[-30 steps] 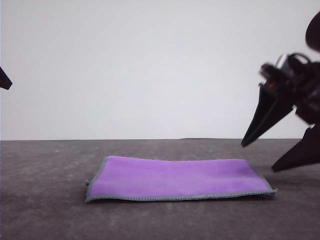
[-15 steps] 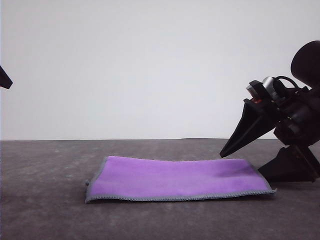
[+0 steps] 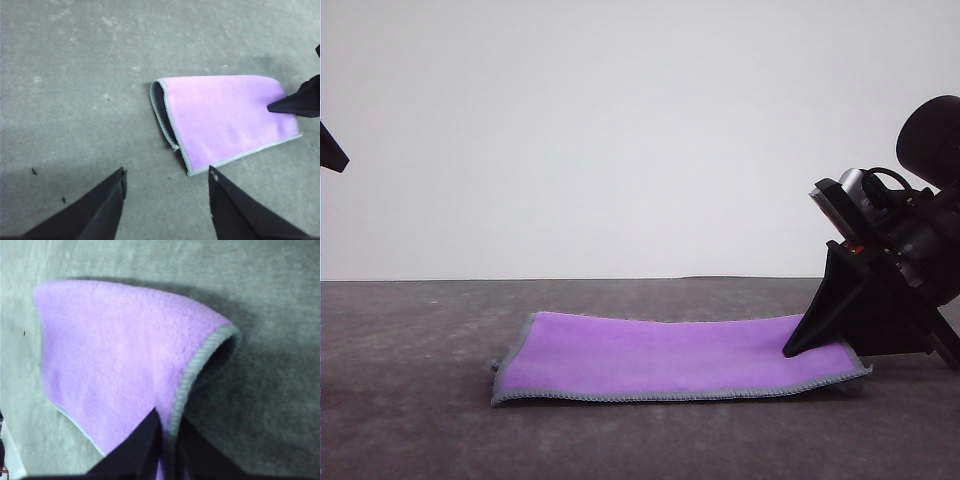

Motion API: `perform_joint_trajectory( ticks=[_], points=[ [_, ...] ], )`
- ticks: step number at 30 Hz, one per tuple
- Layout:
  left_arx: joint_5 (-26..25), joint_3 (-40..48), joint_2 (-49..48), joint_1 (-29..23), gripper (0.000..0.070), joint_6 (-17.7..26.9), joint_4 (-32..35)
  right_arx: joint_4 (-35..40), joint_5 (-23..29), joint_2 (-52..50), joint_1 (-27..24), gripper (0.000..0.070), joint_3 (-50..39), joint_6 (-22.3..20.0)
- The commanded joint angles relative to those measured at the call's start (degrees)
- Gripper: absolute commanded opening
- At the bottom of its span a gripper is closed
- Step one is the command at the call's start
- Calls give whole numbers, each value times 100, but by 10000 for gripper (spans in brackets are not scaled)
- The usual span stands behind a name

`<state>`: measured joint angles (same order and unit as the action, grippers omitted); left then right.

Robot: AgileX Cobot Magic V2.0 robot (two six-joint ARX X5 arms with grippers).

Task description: Fold clothes

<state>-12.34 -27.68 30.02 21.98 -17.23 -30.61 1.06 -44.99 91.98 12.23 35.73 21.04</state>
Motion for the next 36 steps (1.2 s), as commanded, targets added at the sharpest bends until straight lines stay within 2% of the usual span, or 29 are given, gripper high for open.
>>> perform_joint_trajectory(
  ticks=[1, 7, 13, 16, 19, 28, 30, 33, 34, 36],
  points=[
    [-13, -33, 15, 15, 308, 2, 59, 15, -13, 44, 38, 4, 104, 26],
    [-11, -33, 17, 15, 308, 9, 57, -108, -27, -305, 242, 4, 378, 301],
    [-11, -33, 15, 15, 308, 31, 59, -529, -91, -323, 763, 4, 969, 404],
    [-9, -33, 17, 15, 308, 50, 59, -533, 227, -287, 1167, 4, 1215, 404],
    [-9, -33, 17, 15, 308, 48, 55, -537, 461, -150, 1542, 4, 1473, 418],
    [0, -33, 17, 15, 308, 55, 42, -438, 431, 787, 2319, 16, 2303, 637],
    [3, -33, 17, 15, 308, 55, 44, -401, 331, 936, 2419, 95, 2453, 670],
    [11, -33, 17, 15, 308, 54, 44, -403, 140, 977, 2456, 283, 2603, 668],
    [11, -33, 17, 15, 308, 53, 44, -402, 68, 967, 2454, 309, 2640, 667],
    [11, -33, 17, 15, 308, 52, 44, -431, -116, 849, 2377, 310, 2660, 670]
  ],
)
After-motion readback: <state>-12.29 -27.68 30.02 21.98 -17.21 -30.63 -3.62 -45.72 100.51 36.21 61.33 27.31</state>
